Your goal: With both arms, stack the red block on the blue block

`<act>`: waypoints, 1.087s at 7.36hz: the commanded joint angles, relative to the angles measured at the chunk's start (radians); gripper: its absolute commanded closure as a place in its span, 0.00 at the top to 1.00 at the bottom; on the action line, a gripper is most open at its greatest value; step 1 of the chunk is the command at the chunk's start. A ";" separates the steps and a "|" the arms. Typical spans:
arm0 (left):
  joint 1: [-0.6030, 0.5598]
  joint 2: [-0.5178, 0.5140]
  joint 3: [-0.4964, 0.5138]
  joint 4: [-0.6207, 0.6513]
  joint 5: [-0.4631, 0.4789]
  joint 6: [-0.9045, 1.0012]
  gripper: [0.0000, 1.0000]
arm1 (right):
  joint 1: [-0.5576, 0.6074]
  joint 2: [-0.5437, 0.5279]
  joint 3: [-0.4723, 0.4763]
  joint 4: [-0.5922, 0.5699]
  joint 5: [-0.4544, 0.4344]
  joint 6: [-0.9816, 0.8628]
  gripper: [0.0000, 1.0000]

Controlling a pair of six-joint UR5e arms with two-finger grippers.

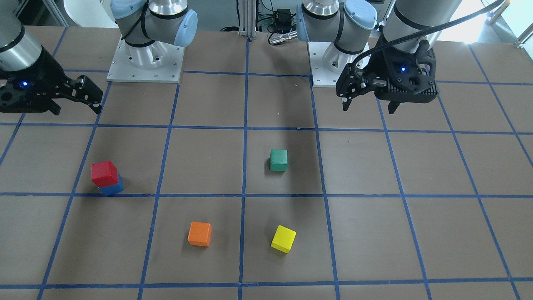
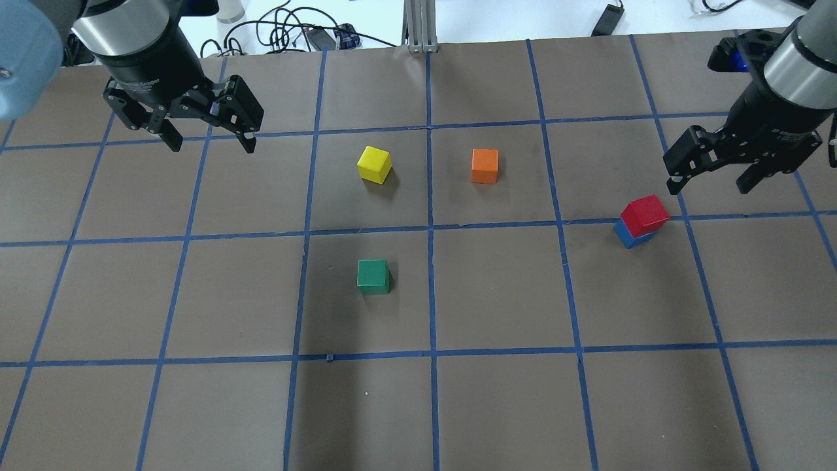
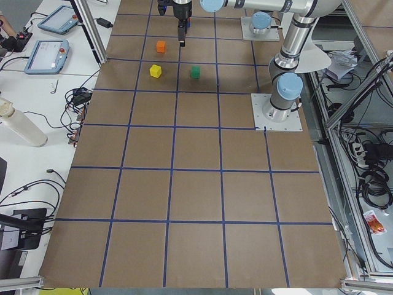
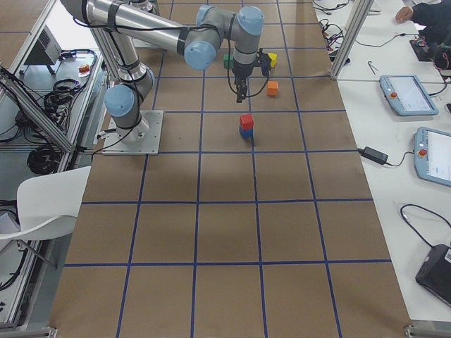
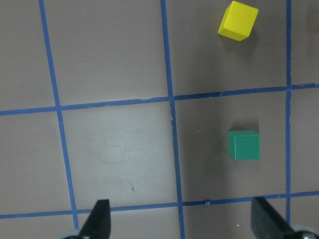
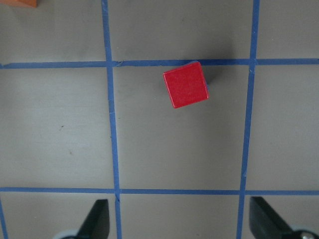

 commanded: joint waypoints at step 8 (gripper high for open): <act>0.000 -0.005 0.006 0.000 -0.005 0.000 1.00 | 0.261 -0.021 -0.053 0.028 -0.012 0.352 1.00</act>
